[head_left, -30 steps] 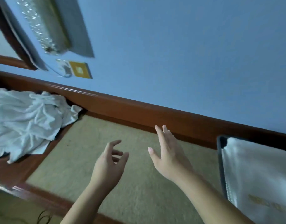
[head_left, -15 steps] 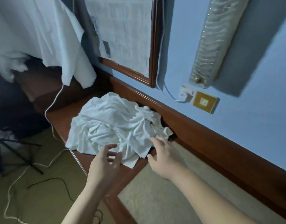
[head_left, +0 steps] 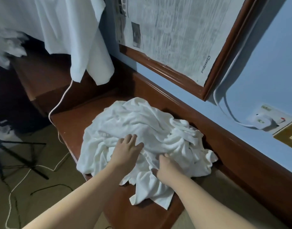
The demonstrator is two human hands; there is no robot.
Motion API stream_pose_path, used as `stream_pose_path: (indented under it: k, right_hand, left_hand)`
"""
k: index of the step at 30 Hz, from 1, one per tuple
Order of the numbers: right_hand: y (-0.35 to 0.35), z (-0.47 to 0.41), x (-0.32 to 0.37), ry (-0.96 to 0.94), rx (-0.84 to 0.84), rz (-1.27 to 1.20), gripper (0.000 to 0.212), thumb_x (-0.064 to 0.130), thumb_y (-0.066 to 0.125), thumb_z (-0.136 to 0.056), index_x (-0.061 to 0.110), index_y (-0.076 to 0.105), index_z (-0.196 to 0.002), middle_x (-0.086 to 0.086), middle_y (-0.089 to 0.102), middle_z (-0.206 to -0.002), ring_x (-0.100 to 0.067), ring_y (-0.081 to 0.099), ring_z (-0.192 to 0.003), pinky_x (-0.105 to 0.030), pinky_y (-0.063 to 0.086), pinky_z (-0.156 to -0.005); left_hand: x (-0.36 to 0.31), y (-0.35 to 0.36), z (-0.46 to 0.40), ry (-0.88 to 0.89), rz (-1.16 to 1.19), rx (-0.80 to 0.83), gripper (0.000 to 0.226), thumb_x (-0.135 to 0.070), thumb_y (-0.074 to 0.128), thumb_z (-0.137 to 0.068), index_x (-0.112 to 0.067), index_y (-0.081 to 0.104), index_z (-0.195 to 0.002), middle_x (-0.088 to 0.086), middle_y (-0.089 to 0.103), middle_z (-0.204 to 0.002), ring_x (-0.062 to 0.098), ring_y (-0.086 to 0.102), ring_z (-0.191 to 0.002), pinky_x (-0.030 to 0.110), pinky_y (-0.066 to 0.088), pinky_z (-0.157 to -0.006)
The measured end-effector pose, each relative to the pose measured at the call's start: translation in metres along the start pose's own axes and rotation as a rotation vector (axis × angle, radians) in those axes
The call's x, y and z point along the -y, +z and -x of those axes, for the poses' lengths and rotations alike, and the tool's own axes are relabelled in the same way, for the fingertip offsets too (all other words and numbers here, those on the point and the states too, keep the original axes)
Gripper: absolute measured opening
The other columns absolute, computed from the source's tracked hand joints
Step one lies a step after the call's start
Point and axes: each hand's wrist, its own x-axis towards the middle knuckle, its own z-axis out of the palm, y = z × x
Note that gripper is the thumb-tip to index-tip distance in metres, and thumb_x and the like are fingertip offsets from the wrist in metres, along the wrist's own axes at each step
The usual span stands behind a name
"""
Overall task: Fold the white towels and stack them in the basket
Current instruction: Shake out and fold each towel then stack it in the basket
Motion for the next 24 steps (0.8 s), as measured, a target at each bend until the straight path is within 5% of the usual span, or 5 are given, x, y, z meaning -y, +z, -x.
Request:
stream_pose_path:
  k: [5,11,15,19,24]
  right_hand:
    - [0.023,-0.035,0.008,0.079,-0.016,0.078,0.047,0.040,0.059,-0.100,0.025,0.040,-0.140,-0.002,0.043,-0.144,-0.029,0.056,-0.123,-0.046,0.053,-0.098]
    - [0.016,-0.042,0.015,0.104,-0.101,0.152,0.022,0.017,0.042,-0.102,0.022,0.049,-0.122,-0.002,0.052,-0.125,-0.030,0.061,-0.108,-0.045,0.052,-0.094]
    - [0.001,-0.032,0.019,0.065,-0.109,0.186,0.020,0.013,0.051,-0.099,0.018,0.050,-0.118,-0.002,0.062,-0.123,-0.026,0.065,-0.108,-0.038,0.052,-0.086]
    - [-0.030,-0.013,0.021,0.045,-0.290,-0.062,0.010,0.030,0.044,-0.106,0.020,0.043,-0.103,0.001,0.062,-0.092,-0.024,0.062,-0.080,-0.038,0.049,-0.066]
    - [-0.105,0.026,0.025,-0.044,-0.522,-0.156,0.008,0.028,0.040,-0.110,0.022,0.039,-0.105,0.005,0.058,-0.091,-0.022,0.056,-0.077,-0.031,0.044,-0.058]
  left_hand:
    - [0.037,0.023,-0.019,0.190,-0.063,-0.101,0.038,-0.006,0.062,-0.072,-0.021,0.068,-0.106,0.011,0.058,-0.111,0.033,0.059,-0.099,0.047,0.051,-0.079]
    - [0.039,0.032,-0.023,0.261,-0.033,-0.181,0.033,-0.002,0.072,-0.070,-0.019,0.070,-0.099,0.011,0.062,-0.111,0.035,0.061,-0.100,0.049,0.051,-0.088]
    - [0.033,0.031,-0.028,0.169,-0.017,-0.087,0.045,-0.014,0.080,-0.069,-0.019,0.065,-0.111,0.008,0.061,-0.115,0.033,0.062,-0.100,0.049,0.050,-0.089]
    - [0.025,0.017,-0.037,0.052,0.042,-0.062,0.038,-0.040,0.076,-0.082,-0.023,0.061,-0.113,0.005,0.063,-0.111,0.033,0.063,-0.094,0.048,0.051,-0.089]
    - [0.018,-0.027,-0.053,-0.103,0.277,-0.164,0.012,-0.025,0.066,-0.091,-0.020,0.060,-0.100,0.000,0.061,-0.087,0.032,0.060,-0.077,0.042,0.043,-0.072]
